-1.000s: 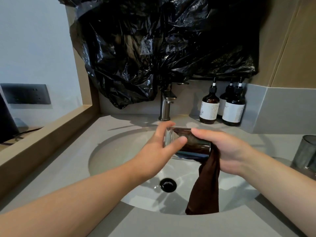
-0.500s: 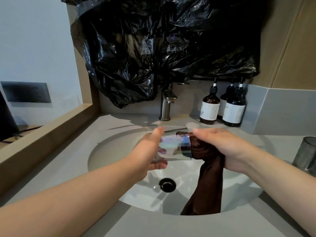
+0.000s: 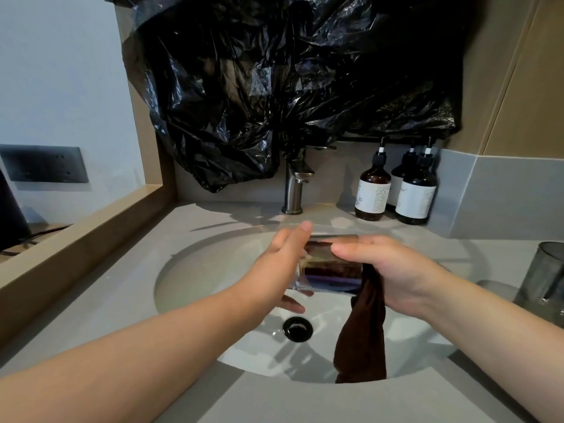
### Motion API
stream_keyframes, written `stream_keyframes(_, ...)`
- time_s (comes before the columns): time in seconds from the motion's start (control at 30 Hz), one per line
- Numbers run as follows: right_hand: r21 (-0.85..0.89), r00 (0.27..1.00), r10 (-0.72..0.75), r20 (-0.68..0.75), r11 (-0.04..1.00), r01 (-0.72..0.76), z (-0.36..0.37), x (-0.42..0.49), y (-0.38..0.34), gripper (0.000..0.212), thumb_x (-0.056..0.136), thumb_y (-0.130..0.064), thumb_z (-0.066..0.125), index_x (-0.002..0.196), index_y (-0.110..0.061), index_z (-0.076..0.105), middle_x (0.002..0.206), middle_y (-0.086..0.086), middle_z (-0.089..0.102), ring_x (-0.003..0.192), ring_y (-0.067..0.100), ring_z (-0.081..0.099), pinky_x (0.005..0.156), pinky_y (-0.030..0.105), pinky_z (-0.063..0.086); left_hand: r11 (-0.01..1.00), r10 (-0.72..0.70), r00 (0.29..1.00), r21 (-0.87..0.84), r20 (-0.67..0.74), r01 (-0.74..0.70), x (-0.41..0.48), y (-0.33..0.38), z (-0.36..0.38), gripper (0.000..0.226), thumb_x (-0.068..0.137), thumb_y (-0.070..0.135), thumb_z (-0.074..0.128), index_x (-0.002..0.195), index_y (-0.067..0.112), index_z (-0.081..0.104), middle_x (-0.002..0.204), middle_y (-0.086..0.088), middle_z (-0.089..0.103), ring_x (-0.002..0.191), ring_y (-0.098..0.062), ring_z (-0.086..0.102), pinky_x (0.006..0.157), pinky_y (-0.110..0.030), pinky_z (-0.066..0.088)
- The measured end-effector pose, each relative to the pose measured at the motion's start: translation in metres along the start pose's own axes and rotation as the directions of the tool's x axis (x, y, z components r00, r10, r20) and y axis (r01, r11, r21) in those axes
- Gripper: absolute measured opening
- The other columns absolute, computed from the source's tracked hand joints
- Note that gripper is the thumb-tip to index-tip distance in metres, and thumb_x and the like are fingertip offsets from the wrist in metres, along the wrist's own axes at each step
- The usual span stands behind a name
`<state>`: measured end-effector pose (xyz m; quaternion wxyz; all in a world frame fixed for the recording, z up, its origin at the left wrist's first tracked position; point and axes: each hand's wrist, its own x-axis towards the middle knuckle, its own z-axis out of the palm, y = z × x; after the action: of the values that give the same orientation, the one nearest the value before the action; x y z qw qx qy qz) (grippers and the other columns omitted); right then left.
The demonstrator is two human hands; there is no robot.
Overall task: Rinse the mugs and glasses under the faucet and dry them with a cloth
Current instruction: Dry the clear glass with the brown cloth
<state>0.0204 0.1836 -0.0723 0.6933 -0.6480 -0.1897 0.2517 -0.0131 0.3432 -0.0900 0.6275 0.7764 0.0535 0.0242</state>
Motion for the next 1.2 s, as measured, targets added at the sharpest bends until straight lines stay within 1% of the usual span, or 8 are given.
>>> stream_keyframes(0.1,-0.070,0.999,-0.043,-0.030,0.997,0.041,0.003,0.001,0.005,0.045,0.067,-0.011,0.065,0.110,0.002,0.066,0.105,0.024,0.069,0.098,0.038,0.067,0.089,0.041,0.054,0.962,-0.178,0.975,-0.183,0.134,0.201,-0.008,-0.003,-0.004,0.059,0.082,0.077,0.034,0.119,0.035,0.054,0.110,-0.007,0.069,0.073,-0.026,0.071,0.058,-0.034,0.058)
stream_keyframes(0.27,-0.074,0.992,-0.034,-0.121,0.997,0.025,0.004,0.004,0.007,0.047,0.057,-0.007,0.071,0.103,0.002,0.068,0.092,0.019,0.072,0.077,0.029,0.071,0.068,0.033,0.058,0.913,-0.281,0.957,-0.288,0.070,0.289,-0.003,-0.008,-0.005,0.064,0.084,0.066,0.052,0.118,0.011,0.056,0.102,-0.019,0.064,0.057,-0.025,0.059,0.044,-0.026,0.049)
stream_keyframes(0.5,0.217,0.994,0.088,0.062,0.971,-0.099,0.006,-0.005,-0.006,0.052,0.084,-0.044,0.051,0.112,-0.005,0.069,0.116,0.017,0.067,0.108,0.030,0.065,0.089,0.041,0.054,0.984,0.169,0.983,-0.048,-0.073,-0.173,-0.008,-0.004,-0.003,0.021,0.095,0.045,0.046,0.095,0.026,0.055,0.079,-0.004,0.061,0.058,-0.018,0.058,0.050,-0.029,0.051)
stream_keyframes(0.67,0.360,0.993,0.088,0.083,0.926,-0.113,0.003,-0.011,-0.016,0.057,0.083,-0.048,0.050,0.104,0.000,0.072,0.112,0.019,0.068,0.101,0.030,0.068,0.080,0.039,0.057,0.939,0.343,0.931,0.089,-0.129,-0.333,-0.011,0.000,-0.010,0.008,0.092,0.039,0.051,0.099,0.035,0.053,0.070,0.001,0.053,0.054,-0.008,0.052,0.049,-0.022,0.051)
stream_keyframes(0.87,0.355,1.000,0.032,0.000,0.934,-0.030,-0.001,-0.009,-0.019,0.036,0.079,-0.019,0.056,0.099,0.005,0.072,0.097,0.021,0.071,0.084,0.031,0.071,0.076,0.040,0.059,0.816,0.532,0.846,0.271,-0.005,-0.511,-0.009,-0.003,-0.016,0.026,0.088,0.043,0.058,0.107,0.048,0.042,0.107,0.022,0.052,0.097,0.005,0.053,0.081,-0.012,0.043)
stream_keyframes(0.97,0.295,0.999,0.022,-0.031,0.955,-0.011,-0.003,-0.004,-0.013,0.049,0.074,-0.008,0.057,0.120,0.008,0.057,0.101,0.022,0.070,0.085,0.031,0.070,0.074,0.037,0.059,0.888,0.414,0.909,0.197,0.056,-0.416,-0.011,-0.003,-0.013,0.034,0.093,0.045,0.049,0.123,0.049,0.035,0.112,0.024,0.049,0.091,0.022,0.049,0.074,-0.001,0.040)
stream_keyframes(1.07,0.204,0.999,0.009,-0.049,0.979,0.001,-0.003,-0.001,-0.010,0.046,0.071,-0.008,0.058,0.114,0.005,0.062,0.109,0.022,0.068,0.090,0.030,0.069,0.077,0.035,0.057,0.989,0.149,0.988,-0.006,0.041,-0.149,-0.008,0.000,-0.008,0.045,0.092,0.058,0.035,0.134,0.044,0.032,0.130,0.010,0.046,0.086,0.002,0.062,0.059,-0.012,0.052)
stream_keyframes(1.2,0.086,0.998,-0.036,-0.053,0.995,0.041,-0.002,0.002,-0.004,0.038,0.069,-0.006,0.061,0.105,0.003,0.067,0.104,0.022,0.069,0.090,0.031,0.068,0.077,0.034,0.056,0.932,-0.148,0.982,-0.315,0.115,0.177,-0.007,-0.003,-0.007,0.065,0.083,0.070,0.045,0.129,0.023,0.050,0.127,-0.012,0.057,0.069,-0.027,0.070,0.055,-0.031,0.055)
